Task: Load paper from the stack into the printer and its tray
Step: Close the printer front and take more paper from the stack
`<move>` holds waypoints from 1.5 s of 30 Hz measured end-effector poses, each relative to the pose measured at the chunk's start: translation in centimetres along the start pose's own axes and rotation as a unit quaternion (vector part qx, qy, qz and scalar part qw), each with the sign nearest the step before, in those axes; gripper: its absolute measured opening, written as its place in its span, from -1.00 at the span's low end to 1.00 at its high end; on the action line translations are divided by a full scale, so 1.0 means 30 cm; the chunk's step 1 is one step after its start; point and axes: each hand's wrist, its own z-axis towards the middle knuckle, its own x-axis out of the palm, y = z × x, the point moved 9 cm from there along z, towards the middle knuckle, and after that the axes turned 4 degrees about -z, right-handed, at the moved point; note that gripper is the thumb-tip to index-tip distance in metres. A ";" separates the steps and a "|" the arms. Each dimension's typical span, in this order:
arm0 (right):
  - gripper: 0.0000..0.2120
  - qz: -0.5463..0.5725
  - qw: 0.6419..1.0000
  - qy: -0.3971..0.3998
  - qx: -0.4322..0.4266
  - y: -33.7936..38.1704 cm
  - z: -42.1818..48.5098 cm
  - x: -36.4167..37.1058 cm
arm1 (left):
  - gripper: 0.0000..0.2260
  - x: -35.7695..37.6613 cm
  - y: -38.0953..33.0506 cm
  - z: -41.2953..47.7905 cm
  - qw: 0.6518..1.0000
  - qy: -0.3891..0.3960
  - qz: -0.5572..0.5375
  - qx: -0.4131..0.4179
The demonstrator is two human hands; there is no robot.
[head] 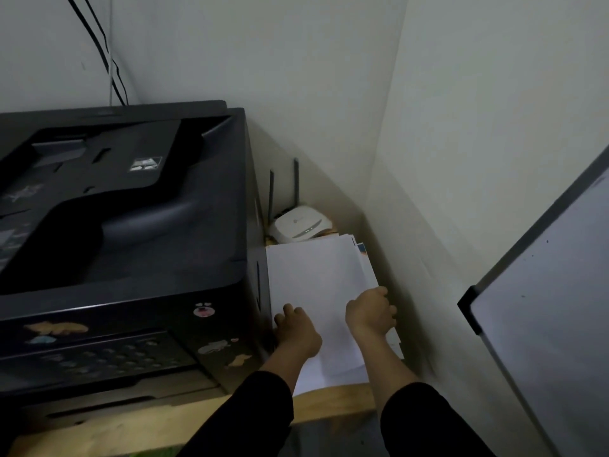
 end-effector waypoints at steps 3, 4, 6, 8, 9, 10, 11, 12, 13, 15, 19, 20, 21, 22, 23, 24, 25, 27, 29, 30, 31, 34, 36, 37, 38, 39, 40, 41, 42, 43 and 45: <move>-0.65 0.022 0.999 0.010 -0.046 0.033 -0.009 -0.009 | -0.54 -0.001 -0.004 -0.001 1.000 0.002 -0.001 0.004; -0.68 0.025 0.998 0.018 -0.058 0.043 -0.013 -0.013 | -0.54 0.000 -0.003 -0.001 1.000 0.005 -0.002 0.005; -0.69 0.030 0.996 0.033 -0.082 0.063 -0.019 -0.020 | -0.54 0.005 0.003 -0.001 1.000 0.012 -0.011 0.002; -0.70 0.035 0.993 0.043 -0.102 0.076 -0.024 -0.045 | -0.54 0.004 0.004 -0.007 0.999 0.014 -0.037 -0.013; -0.72 0.041 0.992 0.046 -0.109 0.084 -0.023 -0.059 | -0.54 -0.003 0.010 -0.011 0.997 0.011 -0.071 -0.033; -0.73 0.053 0.991 0.047 -0.114 0.088 -0.019 -0.082 | -0.53 -0.015 0.015 -0.019 0.992 0.004 -0.115 -0.058; -0.74 0.072 0.989 0.048 -0.116 0.089 -0.014 -0.110 | -0.51 -0.028 0.020 -0.028 0.983 -0.006 -0.165 -0.084; -0.76 0.095 0.987 0.046 -0.120 0.093 -0.007 -0.141 | -0.46 -0.041 0.026 -0.035 0.971 -0.016 -0.214 -0.108; -0.80 0.118 0.984 0.042 -0.123 0.096 0.004 -0.175 | -0.41 -0.055 0.026 -0.042 0.957 -0.026 -0.257 -0.128; -0.90 0.172 0.977 0.027 -0.121 0.094 0.036 -0.244 | -0.33 -0.092 0.022 -0.058 0.923 -0.055 -0.343 -0.165; -0.87 0.262 0.962 -0.005 -0.083 0.089 0.078 -0.386 | -0.49 -0.188 -0.045 -0.082 0.870 -0.047 -0.464 -0.159; -0.88 0.261 0.962 -0.015 -0.080 0.097 0.080 -0.427 | -0.56 -0.231 -0.068 -0.087 0.873 -0.052 -0.464 -0.140; -0.89 0.257 0.963 -0.026 -0.080 0.109 0.078 -0.470 | -0.63 -0.283 -0.093 -0.096 0.879 -0.066 -0.457 -0.119; -0.90 0.249 0.964 -0.038 -0.082 0.125 0.075 -0.511 | -0.68 -0.341 -0.120 -0.109 0.886 -0.087 -0.445 -0.095; -0.91 0.242 0.965 -0.052 -0.083 0.145 0.068 -0.553 | -0.70 -0.400 -0.151 -0.125 0.892 -0.111 -0.432 -0.071; -0.92 0.237 0.965 -0.067 -0.086 0.166 0.057 -0.596 | -0.70 -0.461 -0.182 -0.146 0.899 -0.138 -0.413 -0.050; -0.92 0.234 0.965 -0.081 -0.090 0.192 0.043 -0.636 | -0.70 -0.526 -0.209 -0.174 0.906 -0.169 -0.386 -0.041; -0.93 0.240 0.960 -0.104 -0.101 0.248 0.003 -0.714 | -0.70 -0.654 -0.255 -0.232 0.919 -0.227 -0.321 -0.029; -0.91 0.250 0.953 -0.123 -0.114 0.306 -0.040 -0.787 | -0.71 -0.772 -0.294 -0.273 0.918 -0.266 -0.293 0.001; -0.86 0.254 0.951 -0.129 -0.121 0.336 -0.064 -0.822 | -0.72 -0.830 -0.306 -0.292 0.917 -0.280 -0.283 0.017; -0.82 0.255 0.949 -0.133 -0.131 0.369 -0.088 -0.856 | -0.72 -0.886 -0.308 -0.308 0.915 -0.294 -0.275 0.031; -0.76 0.241 0.945 -0.144 -0.168 0.481 -0.170 -0.950 | -0.75 -1.044 -0.282 -0.362 0.912 -0.317 -0.253 0.054; -0.73 0.236 0.943 -0.146 -0.185 0.560 -0.233 -0.993 | -0.77 -1.130 -0.241 -0.394 0.911 -0.330 -0.238 0.065; -0.72 0.235 0.942 -0.143 -0.194 0.602 -0.265 -1.003 | -0.78 -1.168 -0.212 -0.409 0.910 -0.338 -0.230 0.067; -0.72 0.236 0.940 -0.138 -0.204 0.646 -0.298 -1.006 | -0.79 -1.205 -0.177 -0.426 0.908 -0.349 -0.223 0.067; -0.72 0.237 0.939 -0.130 -0.214 0.691 -0.333 -1.002 | -0.80 -1.242 -0.137 -0.441 0.905 -0.360 -0.216 0.064; -0.72 0.239 0.937 -0.122 -0.224 0.737 -0.370 -0.992 | -0.80 -1.278 -0.091 -0.456 0.902 -0.372 -0.212 0.060; -0.71 0.244 0.934 -0.114 -0.233 0.781 -0.409 -0.979 | -0.81 -1.313 -0.042 -0.469 0.899 -0.383 -0.208 0.054; -0.70 0.248 0.932 -0.103 -0.243 0.826 -0.450 -0.960 | -0.81 -1.344 0.013 -0.478 0.896 -0.390 -0.207 0.048; -0.70 0.254 0.930 -0.089 -0.251 0.872 -0.487 -0.936 | -0.81 -1.372 0.072 -0.482 0.895 -0.393 -0.209 0.041; -0.73 0.263 0.924 -0.061 -0.269 0.962 -0.573 -0.876 | -0.80 -1.423 0.201 -0.483 0.891 -0.396 -0.220 0.032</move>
